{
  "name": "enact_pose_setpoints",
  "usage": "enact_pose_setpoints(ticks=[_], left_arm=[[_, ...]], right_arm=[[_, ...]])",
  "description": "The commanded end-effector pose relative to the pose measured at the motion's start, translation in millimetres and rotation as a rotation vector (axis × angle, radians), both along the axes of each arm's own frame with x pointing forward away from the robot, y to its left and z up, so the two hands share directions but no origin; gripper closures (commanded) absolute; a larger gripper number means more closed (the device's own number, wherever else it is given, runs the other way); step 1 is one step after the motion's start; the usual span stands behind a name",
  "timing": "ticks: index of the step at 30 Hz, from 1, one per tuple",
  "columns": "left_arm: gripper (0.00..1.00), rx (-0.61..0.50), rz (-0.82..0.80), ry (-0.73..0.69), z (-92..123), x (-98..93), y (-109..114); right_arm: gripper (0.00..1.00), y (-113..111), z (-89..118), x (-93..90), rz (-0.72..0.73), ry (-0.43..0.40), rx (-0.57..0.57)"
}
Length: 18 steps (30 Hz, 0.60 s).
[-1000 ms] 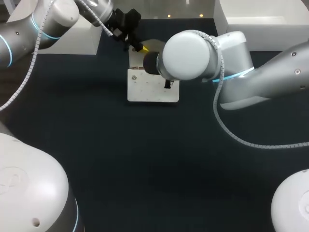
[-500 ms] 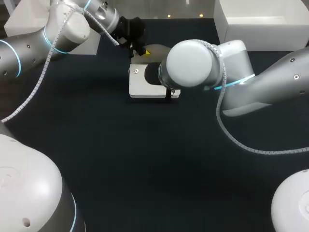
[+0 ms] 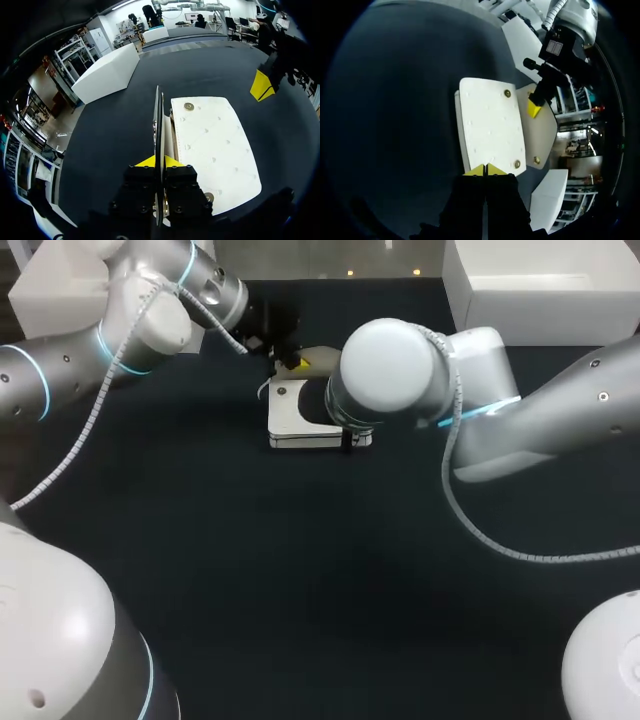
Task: Pick up the bag, open it, inspect its contents, close it, and place it on the opposite side
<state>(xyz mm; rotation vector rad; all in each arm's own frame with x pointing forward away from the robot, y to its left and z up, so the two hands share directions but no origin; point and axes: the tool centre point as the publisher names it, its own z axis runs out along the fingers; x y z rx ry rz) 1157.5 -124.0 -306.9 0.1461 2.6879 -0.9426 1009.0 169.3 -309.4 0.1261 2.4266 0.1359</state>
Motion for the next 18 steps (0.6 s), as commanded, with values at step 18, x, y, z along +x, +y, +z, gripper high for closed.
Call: enact_pose_setpoints(ticks=[18], left_arm=[[1.0,0.02,-0.022,-0.115,-16,20.3,0]], right_arm=[[1.0,10,-17,-8.2,0.029,-0.007,0.013]])
